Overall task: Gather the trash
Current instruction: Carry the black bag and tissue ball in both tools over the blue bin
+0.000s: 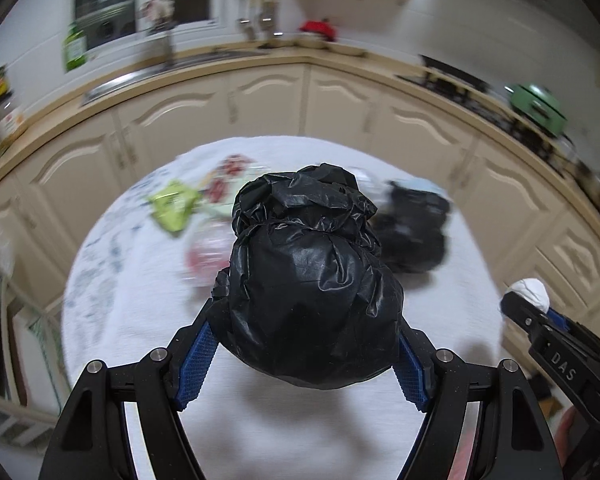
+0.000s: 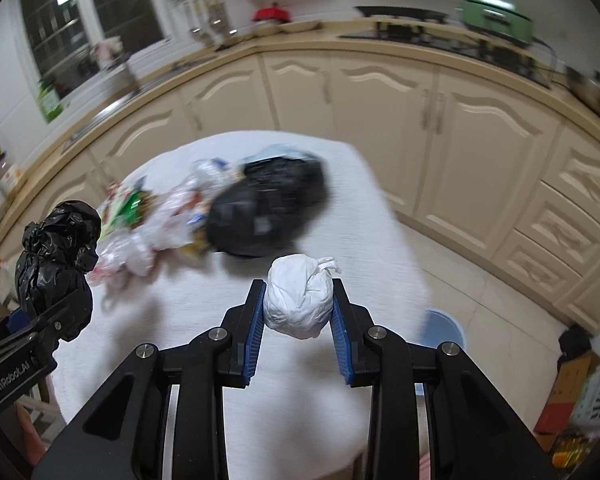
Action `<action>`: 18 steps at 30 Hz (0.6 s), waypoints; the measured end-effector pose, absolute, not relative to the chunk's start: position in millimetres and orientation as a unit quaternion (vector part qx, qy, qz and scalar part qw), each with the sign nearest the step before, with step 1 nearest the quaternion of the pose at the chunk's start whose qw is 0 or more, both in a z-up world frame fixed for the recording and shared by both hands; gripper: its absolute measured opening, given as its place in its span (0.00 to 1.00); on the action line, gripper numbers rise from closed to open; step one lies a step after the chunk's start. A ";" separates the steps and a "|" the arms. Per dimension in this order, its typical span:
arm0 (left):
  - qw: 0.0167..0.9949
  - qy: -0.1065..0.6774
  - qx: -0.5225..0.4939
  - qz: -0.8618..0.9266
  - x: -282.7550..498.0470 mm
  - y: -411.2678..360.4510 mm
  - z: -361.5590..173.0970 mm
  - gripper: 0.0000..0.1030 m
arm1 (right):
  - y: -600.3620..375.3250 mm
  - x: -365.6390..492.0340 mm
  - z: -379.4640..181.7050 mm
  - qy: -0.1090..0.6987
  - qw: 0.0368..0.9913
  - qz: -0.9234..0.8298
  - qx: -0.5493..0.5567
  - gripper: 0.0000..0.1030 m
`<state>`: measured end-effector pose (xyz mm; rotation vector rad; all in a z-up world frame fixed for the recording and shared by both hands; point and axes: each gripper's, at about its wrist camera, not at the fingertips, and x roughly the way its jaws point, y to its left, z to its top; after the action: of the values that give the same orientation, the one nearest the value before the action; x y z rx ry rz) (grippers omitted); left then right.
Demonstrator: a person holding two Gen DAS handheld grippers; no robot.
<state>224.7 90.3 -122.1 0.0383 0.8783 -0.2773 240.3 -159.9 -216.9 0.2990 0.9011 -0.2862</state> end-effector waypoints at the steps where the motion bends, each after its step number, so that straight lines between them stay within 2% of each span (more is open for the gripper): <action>1: 0.894 0.424 0.023 -0.141 222.7 82.7 -121.6 0.71 | -168.3 234.6 -215.8 0.431 0.878 -0.148 0.146 0.30; 18: 0.835 0.442 0.123 -0.303 198.4 -91.0 -147.2 0.71 | -313.9 120.7 -223.9 0.415 0.824 -0.322 0.214 0.30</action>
<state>198.4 -91.0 -147.2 0.2614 0.9369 -0.6412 120.7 -313.9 -223.9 0.4560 0.8822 -0.6837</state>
